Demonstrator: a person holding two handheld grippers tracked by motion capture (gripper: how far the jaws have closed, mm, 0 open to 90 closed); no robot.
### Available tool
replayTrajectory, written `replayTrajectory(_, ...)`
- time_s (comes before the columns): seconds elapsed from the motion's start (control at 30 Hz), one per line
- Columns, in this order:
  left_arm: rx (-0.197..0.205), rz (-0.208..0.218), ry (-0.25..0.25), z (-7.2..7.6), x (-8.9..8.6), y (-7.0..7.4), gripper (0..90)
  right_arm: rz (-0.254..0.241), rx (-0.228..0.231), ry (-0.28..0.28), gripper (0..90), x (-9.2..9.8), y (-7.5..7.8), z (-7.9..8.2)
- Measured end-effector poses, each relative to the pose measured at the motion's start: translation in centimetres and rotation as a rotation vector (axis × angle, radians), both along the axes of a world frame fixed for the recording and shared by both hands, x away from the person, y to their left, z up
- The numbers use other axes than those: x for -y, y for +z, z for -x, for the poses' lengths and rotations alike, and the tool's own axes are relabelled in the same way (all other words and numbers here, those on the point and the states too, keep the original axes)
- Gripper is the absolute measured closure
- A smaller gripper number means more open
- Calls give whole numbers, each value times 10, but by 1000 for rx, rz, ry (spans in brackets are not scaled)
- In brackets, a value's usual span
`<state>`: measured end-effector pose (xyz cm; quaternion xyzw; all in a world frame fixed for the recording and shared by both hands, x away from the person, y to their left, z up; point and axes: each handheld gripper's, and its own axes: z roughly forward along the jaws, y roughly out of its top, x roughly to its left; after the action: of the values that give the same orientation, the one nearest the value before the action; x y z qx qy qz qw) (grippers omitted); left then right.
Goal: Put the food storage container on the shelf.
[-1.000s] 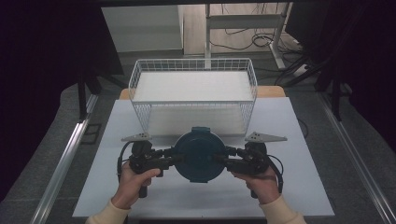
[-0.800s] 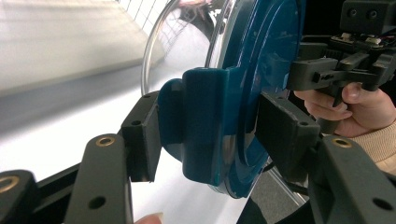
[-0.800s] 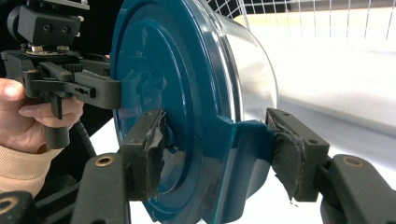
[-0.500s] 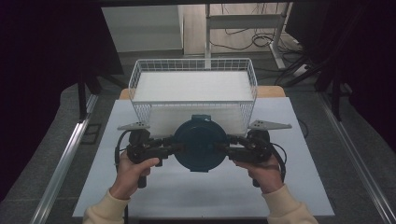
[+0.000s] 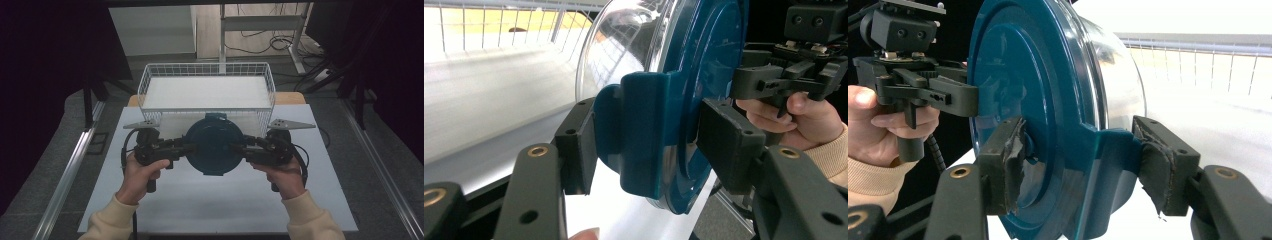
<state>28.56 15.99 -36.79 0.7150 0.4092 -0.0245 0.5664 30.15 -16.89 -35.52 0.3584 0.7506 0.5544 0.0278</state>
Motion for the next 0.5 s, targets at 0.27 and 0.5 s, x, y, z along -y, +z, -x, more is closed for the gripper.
replayTrajectory(0.27,15,2,2,-6,0,16,429,2,18,0,403,0,16,-5)
replayTrajectory(0.5,37,-5,12,-15,0,35,429,-1,28,5,403,-1,33,-16)
